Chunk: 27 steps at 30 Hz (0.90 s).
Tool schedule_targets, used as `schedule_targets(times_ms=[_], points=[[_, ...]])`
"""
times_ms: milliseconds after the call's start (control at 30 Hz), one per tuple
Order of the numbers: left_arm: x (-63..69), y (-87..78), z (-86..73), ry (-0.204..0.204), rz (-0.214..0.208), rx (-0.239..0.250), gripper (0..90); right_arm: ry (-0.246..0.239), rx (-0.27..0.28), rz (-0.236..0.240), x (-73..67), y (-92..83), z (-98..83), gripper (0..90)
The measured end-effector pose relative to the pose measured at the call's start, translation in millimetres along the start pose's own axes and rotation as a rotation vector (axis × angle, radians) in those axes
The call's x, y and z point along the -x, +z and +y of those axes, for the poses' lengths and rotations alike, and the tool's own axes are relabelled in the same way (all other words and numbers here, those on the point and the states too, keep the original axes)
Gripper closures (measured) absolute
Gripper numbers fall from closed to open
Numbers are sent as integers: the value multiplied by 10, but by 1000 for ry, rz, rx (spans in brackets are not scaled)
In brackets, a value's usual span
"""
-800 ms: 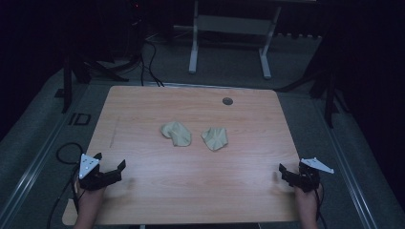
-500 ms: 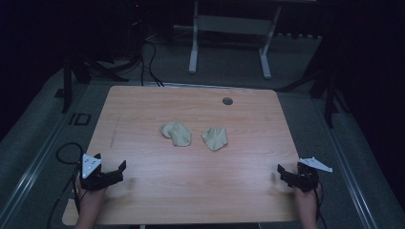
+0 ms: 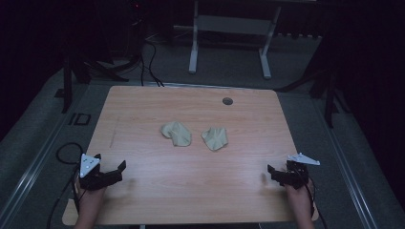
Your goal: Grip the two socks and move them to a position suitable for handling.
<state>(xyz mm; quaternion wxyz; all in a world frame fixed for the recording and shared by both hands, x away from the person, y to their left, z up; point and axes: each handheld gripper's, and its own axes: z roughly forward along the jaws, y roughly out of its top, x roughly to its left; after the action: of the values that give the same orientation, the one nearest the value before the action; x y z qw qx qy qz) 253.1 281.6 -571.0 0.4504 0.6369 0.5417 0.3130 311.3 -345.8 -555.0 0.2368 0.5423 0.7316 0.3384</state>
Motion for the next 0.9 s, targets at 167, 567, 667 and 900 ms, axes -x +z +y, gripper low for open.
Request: schedule_targets(times_ms=[167,567,667,900], points=[[0,16,-11,-4,1,-15,5,-11,-16,52,-108,78,142,140],[9,39,-24,2,-11,-33,6,-28,-27,151,-429,313,545,138],[10,40,-25,3,-13,-36,6,-47,-30,173,-534,383,651,138],[4,48,-31,7,-8,-41,6,-92,-36,205,-795,534,875,146]])
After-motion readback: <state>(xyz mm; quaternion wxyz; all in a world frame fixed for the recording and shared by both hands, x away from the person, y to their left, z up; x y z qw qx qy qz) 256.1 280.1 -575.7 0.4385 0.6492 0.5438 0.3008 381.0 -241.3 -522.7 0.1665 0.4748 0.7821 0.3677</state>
